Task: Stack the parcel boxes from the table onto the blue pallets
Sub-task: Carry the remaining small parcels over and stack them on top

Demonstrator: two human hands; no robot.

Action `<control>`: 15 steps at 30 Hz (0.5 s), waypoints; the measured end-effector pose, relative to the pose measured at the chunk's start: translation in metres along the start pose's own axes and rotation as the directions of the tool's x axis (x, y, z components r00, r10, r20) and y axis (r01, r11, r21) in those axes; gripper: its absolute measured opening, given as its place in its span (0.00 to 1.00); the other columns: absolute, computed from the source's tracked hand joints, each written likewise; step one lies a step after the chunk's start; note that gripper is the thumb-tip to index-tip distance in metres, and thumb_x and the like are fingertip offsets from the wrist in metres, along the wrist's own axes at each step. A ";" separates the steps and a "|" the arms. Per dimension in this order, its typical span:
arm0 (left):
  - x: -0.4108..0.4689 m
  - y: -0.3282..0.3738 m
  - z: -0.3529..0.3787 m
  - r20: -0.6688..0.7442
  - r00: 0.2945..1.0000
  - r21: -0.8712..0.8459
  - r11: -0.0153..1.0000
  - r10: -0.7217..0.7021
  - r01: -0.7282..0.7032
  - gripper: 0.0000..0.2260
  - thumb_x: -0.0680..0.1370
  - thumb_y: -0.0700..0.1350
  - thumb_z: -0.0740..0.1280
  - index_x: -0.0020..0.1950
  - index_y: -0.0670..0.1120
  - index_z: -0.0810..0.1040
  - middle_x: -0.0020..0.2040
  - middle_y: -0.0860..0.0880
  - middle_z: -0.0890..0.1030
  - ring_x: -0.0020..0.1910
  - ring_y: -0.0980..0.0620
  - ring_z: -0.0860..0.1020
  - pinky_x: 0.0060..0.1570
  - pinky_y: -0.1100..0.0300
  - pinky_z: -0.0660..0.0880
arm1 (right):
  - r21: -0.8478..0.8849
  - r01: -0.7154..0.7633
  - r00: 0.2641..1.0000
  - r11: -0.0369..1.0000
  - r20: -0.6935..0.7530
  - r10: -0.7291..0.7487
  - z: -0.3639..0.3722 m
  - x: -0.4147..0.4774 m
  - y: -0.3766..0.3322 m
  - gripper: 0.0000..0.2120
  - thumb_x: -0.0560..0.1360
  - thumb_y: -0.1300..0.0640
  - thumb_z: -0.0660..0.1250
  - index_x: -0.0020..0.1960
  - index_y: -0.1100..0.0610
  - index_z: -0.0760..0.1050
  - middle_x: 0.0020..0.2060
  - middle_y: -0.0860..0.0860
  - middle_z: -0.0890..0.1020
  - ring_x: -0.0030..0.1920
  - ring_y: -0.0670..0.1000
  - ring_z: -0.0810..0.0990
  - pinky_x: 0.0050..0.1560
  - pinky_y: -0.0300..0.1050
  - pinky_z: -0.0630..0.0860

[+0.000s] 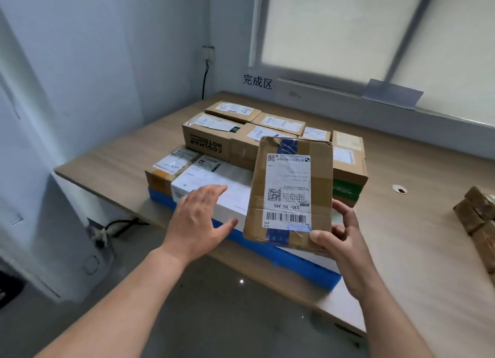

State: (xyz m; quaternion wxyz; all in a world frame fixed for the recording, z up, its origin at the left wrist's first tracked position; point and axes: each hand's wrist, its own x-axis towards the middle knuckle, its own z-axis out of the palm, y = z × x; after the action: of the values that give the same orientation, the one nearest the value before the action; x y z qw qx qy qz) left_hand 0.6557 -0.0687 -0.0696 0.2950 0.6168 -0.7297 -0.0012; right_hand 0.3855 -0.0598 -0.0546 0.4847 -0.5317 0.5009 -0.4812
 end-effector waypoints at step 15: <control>-0.010 -0.125 -0.039 0.002 0.994 0.100 0.989 -0.111 0.110 0.33 0.71 0.58 0.71 0.72 0.48 0.66 0.69 0.50 0.71 0.67 0.50 0.69 0.66 0.57 0.59 | -0.029 -0.056 0.997 0.998 0.046 0.057 0.129 0.051 -0.002 0.32 0.57 0.48 0.74 0.57 0.34 0.66 0.44 0.51 0.85 0.46 0.54 0.84 0.55 0.61 0.78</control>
State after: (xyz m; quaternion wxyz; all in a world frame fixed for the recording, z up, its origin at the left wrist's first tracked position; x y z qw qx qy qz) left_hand 0.7857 -0.0753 -0.0869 0.2604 0.6703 -0.6947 0.0165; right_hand 0.5159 -0.1063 -0.0595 0.5024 -0.5349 0.5108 -0.4478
